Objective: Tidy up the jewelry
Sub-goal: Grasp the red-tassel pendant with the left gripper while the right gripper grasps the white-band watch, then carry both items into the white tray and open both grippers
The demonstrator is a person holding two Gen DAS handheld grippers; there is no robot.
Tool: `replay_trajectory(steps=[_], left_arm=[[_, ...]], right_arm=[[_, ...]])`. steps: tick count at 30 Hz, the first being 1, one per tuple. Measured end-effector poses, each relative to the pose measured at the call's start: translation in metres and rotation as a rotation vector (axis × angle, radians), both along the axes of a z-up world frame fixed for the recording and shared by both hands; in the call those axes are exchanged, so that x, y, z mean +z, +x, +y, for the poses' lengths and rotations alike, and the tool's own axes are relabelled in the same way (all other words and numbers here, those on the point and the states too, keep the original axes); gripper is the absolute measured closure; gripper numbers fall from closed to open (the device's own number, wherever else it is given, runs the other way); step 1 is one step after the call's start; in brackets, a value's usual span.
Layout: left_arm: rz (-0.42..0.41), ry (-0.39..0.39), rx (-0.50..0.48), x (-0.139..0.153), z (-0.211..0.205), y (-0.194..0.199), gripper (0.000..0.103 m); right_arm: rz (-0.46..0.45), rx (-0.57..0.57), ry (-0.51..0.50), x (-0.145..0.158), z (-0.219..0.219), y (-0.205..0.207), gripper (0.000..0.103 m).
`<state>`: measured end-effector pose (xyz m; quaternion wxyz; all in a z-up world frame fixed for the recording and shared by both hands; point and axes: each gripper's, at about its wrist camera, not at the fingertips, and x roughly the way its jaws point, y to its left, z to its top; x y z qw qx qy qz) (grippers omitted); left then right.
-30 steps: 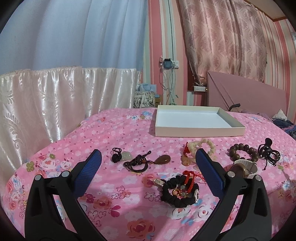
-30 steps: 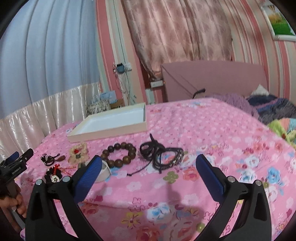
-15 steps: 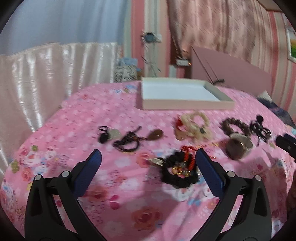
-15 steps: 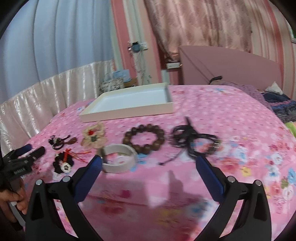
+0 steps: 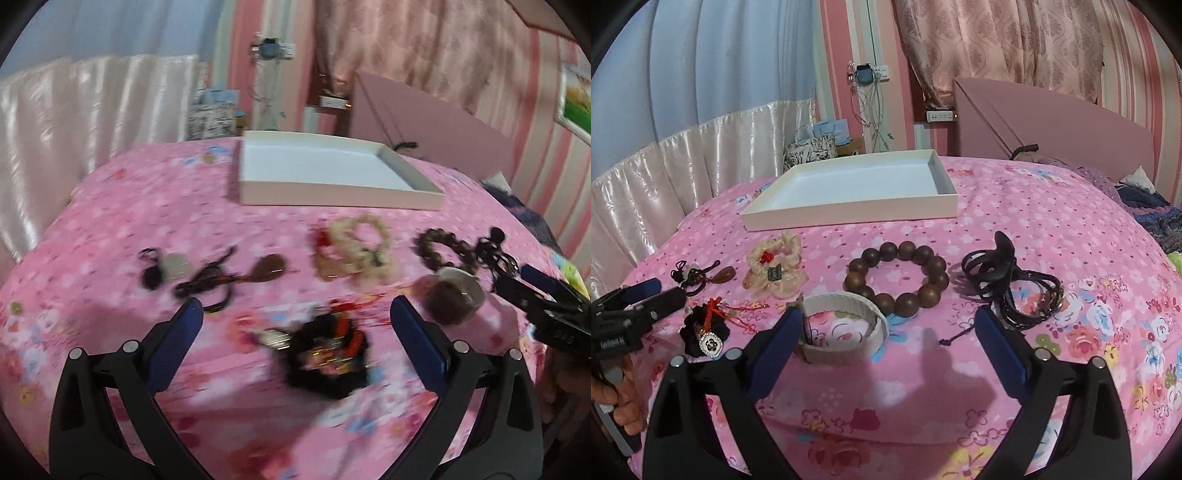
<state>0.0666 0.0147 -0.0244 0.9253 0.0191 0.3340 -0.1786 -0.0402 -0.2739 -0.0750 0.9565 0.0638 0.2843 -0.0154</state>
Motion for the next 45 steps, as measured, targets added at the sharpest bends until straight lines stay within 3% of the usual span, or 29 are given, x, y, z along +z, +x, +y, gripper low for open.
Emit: replay_trajectory(steps=[3,7,8,10,13,17,18,21,31,36,40,45], left_arm=[[0.008,0.023,-0.020,-0.004,-0.022,0.003,0.003],[0.060,0.016,-0.025,-0.014,-0.038,0.016,0.003],[0.065,0.018,-0.029,-0.017,-0.040,0.018,0.007],[0.074,0.019,-0.043,-0.019,-0.045,0.021,0.018],[0.115,0.014,-0.076,-0.027,-0.050,0.026,0.050],[0.141,-0.039,-0.089,-0.030,-0.047,0.029,0.086],[0.143,-0.047,-0.091,-0.030,-0.045,0.029,0.088],[0.115,-0.049,-0.099,-0.027,-0.044,0.023,0.096],[0.001,-0.089,-0.086,0.020,-0.015,0.018,0.099],[-0.071,-0.063,-0.083,0.047,-0.010,0.025,0.099],[-0.136,-0.020,-0.109,0.073,-0.018,0.039,0.099],[-0.206,-0.082,-0.102,0.106,-0.025,0.074,0.099]], right_arm=[[0.035,0.014,0.005,-0.004,0.002,0.008,0.026],[0.077,0.028,0.029,-0.009,-0.001,0.016,0.027],[0.086,0.028,0.034,-0.011,-0.002,0.017,0.027],[0.112,0.029,0.040,-0.015,-0.002,0.023,0.030],[0.166,0.041,0.048,-0.022,0.000,0.033,0.042],[0.218,0.047,0.059,-0.031,0.000,0.041,0.070],[0.214,0.052,0.064,-0.031,0.000,0.040,0.085],[0.201,0.070,0.074,-0.031,0.000,0.037,0.093],[0.093,0.096,0.101,0.001,-0.004,0.022,0.093],[0.032,0.101,0.091,0.023,-0.007,0.025,0.093],[-0.018,0.103,0.087,0.046,-0.013,0.036,0.093],[-0.094,0.062,0.147,0.078,-0.031,0.076,0.093]])
